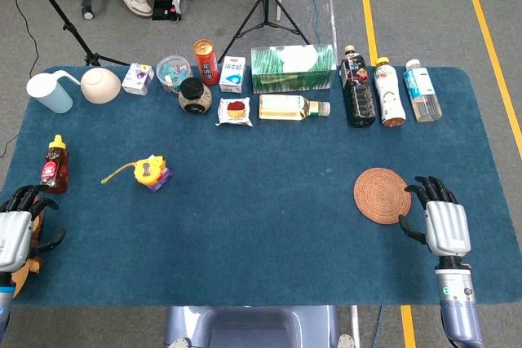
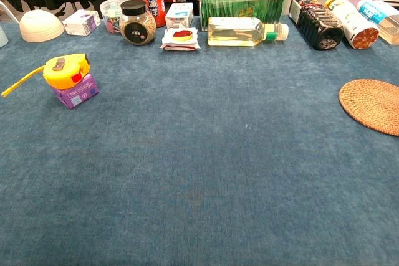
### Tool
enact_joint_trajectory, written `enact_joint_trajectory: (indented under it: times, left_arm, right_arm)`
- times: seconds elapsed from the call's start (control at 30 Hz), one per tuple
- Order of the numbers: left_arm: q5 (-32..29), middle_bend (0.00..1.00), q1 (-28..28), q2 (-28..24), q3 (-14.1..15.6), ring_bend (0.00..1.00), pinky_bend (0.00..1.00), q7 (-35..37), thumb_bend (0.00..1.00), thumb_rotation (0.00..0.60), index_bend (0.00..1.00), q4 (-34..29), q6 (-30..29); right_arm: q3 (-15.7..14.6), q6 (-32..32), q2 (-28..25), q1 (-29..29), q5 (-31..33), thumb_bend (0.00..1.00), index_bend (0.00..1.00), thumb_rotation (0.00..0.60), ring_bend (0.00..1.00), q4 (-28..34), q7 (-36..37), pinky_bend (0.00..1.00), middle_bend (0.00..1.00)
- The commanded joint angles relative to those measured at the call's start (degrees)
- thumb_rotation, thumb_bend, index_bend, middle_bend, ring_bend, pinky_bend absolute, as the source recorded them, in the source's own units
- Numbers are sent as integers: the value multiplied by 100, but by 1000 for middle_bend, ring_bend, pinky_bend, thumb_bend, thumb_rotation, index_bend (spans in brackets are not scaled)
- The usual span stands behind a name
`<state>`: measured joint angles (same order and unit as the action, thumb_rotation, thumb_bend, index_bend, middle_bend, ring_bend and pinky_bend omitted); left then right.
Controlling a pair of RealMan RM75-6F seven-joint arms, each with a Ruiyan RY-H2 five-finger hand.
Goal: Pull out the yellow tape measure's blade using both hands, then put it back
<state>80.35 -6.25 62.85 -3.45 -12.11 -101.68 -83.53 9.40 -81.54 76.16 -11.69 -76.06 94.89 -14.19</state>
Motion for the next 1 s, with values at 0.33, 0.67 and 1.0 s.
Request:
enact_joint_trajectory:
  times: [0.33, 0.67, 1.0]
  left_arm:
    - [-2, 206, -36, 12, -13, 138, 296, -34, 219, 600, 398, -10, 36]
    - [-50, 207, -149, -63, -61, 138, 296, -62, 218, 600, 399, -61, 197]
    - [-188, 206, -407, -122, -169, 138, 296, -185, 219, 600, 398, -132, 536]
  right_arm:
    - [-1, -32, 35, 0, -29, 334, 293, 537, 127, -19, 47, 222, 189]
    - [-17, -104, -8, 80, 11, 333, 292, 541, 127, 15, 85, 222, 189]
    - [-11, -129, -2, 129, 82, 333, 282, 542, 127, -13, 120, 222, 188]
